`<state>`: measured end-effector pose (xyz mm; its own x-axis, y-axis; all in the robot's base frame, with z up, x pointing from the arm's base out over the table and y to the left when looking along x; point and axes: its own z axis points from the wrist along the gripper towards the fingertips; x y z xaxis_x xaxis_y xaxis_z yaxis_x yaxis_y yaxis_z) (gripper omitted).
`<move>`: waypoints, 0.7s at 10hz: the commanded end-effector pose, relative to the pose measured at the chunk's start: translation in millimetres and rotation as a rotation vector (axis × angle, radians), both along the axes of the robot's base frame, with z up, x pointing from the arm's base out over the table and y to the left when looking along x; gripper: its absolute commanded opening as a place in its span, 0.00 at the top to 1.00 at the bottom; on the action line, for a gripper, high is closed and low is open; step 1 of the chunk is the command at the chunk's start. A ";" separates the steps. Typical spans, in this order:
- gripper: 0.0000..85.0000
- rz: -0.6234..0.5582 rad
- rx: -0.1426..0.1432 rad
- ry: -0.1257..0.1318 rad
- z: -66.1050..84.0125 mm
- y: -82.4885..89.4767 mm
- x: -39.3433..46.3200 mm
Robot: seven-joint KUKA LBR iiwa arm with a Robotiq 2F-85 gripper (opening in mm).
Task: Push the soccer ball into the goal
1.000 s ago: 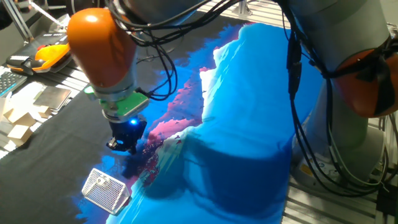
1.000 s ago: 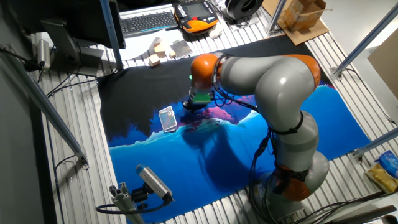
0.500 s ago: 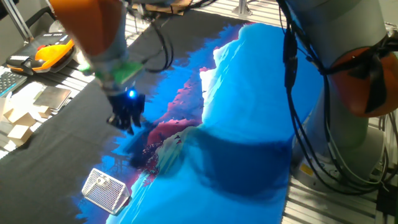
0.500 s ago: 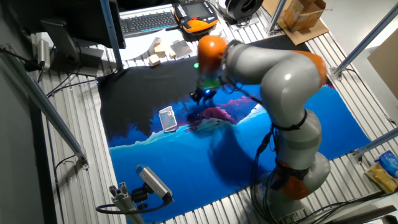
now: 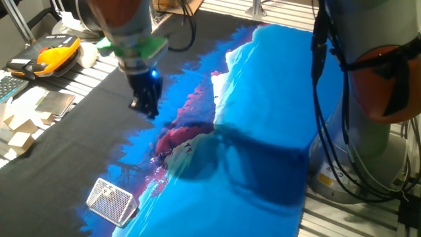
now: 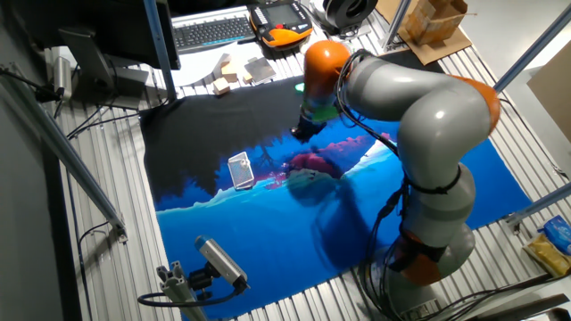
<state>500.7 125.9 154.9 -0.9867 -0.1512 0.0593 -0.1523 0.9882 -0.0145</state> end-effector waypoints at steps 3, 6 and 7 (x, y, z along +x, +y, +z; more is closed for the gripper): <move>1.00 0.083 -0.067 0.034 4.8 -52.4 1.8; 1.00 -0.017 -0.059 0.046 2.4 -56.6 3.1; 1.00 -0.084 -0.024 0.044 1.5 -59.3 2.3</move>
<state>502.9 65.7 156.4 -0.9908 -0.0830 0.1069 -0.0870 0.9957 -0.0334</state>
